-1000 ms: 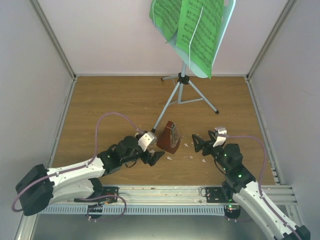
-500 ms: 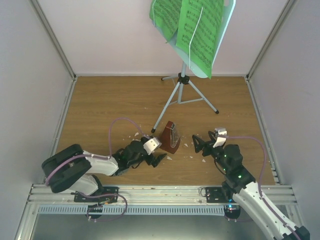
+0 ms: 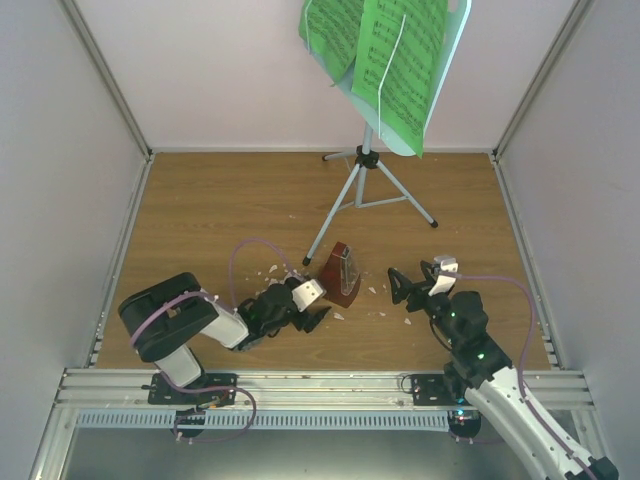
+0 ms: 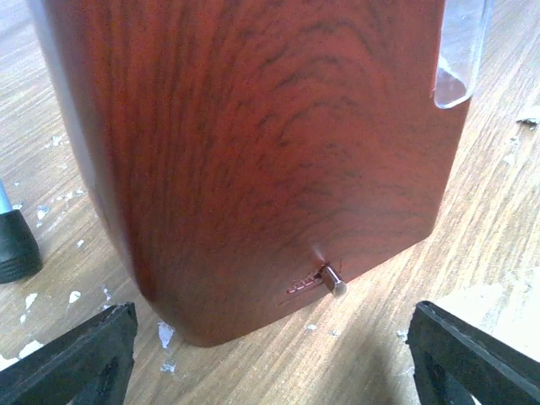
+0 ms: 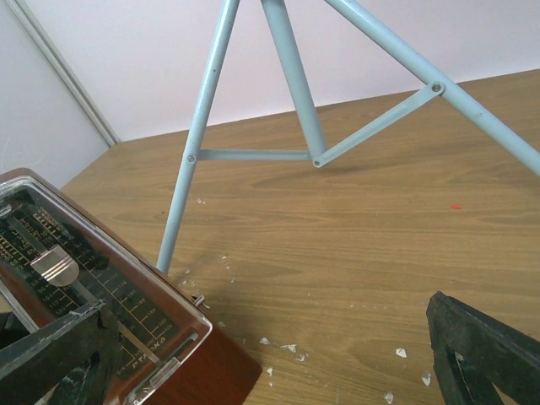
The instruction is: Pack up the instrument practice props
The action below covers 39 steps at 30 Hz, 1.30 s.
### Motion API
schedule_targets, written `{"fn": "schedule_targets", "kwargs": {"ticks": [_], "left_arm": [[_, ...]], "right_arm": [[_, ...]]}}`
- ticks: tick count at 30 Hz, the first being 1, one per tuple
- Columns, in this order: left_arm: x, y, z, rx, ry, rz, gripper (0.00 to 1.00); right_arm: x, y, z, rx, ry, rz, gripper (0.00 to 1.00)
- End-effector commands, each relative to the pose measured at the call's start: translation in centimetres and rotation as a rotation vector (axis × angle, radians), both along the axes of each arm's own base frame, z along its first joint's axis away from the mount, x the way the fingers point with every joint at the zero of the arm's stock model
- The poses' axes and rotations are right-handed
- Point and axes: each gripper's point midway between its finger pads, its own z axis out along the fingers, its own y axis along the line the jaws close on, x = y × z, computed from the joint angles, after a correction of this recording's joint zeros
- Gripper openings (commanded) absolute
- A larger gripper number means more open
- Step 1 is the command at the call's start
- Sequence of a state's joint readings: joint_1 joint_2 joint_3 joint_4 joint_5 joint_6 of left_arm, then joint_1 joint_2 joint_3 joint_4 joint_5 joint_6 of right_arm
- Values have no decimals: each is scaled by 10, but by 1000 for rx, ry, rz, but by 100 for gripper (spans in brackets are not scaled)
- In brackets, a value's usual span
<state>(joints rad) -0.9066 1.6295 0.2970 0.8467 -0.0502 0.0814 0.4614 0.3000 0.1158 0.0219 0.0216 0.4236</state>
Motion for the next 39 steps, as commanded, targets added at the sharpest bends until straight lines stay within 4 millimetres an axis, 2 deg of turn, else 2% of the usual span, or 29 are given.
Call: {"fn": "schedule_targets", "kwargs": {"ticks": [1,4,13,19,29,32,36,39], "left_arm": [[19,-8,19,-41,-85,37,85],[23,-8,13,-20,-79,53,80],[26,-7,9,-12,-75,71,74],[27,-8,7,-9,-68,74,65],[27,-9,6,-6,-62,69,60],[27,-10,7,-9,-63,65,61],[27,-14,8,-13,-62,55,72],[29,-16,9,-11,-71,49,74]], "right_arm": [[2,-5,-4,-1,5,-27,100],[2,-6,-4,-1,6,-30,100],[2,-5,-4,0,6,-30,100],[2,-5,-3,1,2,-29,100],[1,-5,-4,2,3,-27,100],[1,-5,-4,1,1,-25,99],[1,-5,-3,2,0,-23,100],[1,-4,-3,2,-1,-20,100]]}}
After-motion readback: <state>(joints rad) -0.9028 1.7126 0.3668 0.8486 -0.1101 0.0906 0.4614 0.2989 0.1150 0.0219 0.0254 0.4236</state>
